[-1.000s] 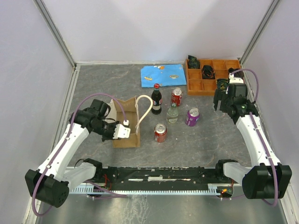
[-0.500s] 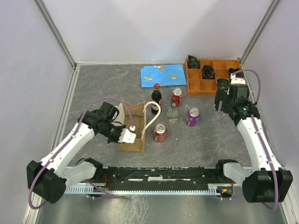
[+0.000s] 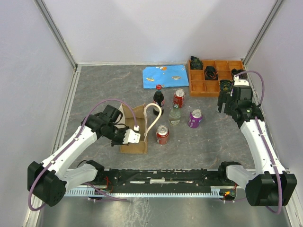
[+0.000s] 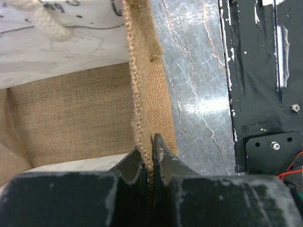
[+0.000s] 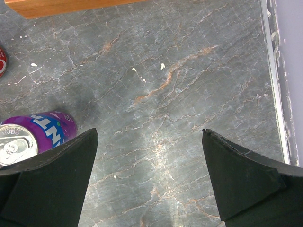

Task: Place the beverage into the canvas bag

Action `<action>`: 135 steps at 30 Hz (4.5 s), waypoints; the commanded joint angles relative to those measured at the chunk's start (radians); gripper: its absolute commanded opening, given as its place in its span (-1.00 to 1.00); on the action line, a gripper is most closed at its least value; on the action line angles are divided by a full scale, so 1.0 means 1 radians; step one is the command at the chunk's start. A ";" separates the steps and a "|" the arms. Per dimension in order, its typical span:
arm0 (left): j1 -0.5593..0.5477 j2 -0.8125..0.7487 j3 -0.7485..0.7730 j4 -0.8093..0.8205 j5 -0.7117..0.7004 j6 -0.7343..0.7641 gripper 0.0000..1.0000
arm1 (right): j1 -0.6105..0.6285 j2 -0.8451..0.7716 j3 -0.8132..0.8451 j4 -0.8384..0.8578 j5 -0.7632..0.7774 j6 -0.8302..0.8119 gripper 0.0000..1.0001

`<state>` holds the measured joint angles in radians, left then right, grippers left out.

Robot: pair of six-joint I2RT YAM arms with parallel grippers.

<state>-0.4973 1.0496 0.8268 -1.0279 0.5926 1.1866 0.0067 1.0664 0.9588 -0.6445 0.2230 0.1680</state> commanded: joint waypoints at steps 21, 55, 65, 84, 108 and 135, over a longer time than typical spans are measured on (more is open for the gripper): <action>-0.025 -0.119 0.239 0.095 0.088 -0.364 0.71 | 0.004 0.028 0.023 0.051 0.005 0.015 0.99; -0.026 0.378 0.037 1.718 -0.213 -1.254 0.75 | 0.004 0.051 0.065 -0.013 0.016 -0.013 0.99; -0.030 0.468 0.028 1.812 -0.227 -1.219 0.74 | 0.004 0.071 0.087 -0.015 0.009 -0.001 0.99; -0.052 0.604 0.075 1.949 -0.243 -1.213 0.14 | 0.004 0.065 0.089 -0.025 0.026 0.011 0.99; -0.053 0.527 0.340 1.850 -0.208 -1.259 -0.95 | 0.003 0.066 0.056 0.006 0.016 0.040 0.99; -0.016 0.044 0.489 1.284 -0.331 -1.147 -0.95 | 0.004 0.076 -0.008 0.061 -0.055 0.085 0.99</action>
<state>-0.5236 1.1988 1.2320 0.2153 0.3363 -0.0280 0.0067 1.1427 0.9455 -0.6353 0.1867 0.2398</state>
